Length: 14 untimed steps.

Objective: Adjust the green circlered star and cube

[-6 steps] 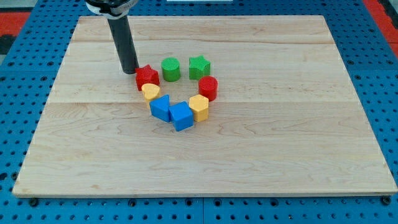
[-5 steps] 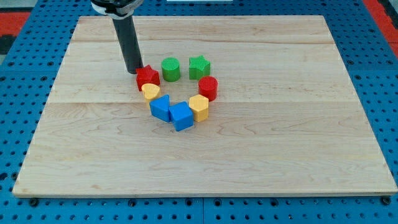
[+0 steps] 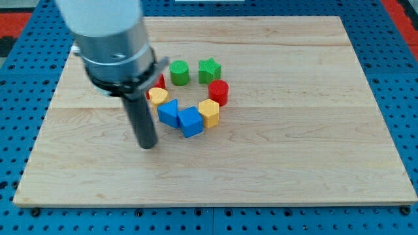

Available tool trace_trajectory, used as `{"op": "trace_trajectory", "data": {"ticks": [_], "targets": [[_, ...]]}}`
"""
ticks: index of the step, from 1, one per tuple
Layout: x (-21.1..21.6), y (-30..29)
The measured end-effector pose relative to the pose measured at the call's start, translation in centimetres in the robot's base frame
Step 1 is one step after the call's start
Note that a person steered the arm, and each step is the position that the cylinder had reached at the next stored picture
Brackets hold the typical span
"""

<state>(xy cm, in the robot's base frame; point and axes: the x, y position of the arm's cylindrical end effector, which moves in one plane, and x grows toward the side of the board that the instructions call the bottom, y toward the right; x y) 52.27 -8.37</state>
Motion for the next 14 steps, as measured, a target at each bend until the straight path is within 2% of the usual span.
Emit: {"op": "trace_trajectory", "data": {"ticks": [2,4,6,11,12,13,14], "targets": [[-0.9,6.1],[0.7,3.4],[-1.8,3.4],[-1.9,2.2],[-5.1,-4.1],[-10.2,-5.2],[-12.6,-5.2]]}}
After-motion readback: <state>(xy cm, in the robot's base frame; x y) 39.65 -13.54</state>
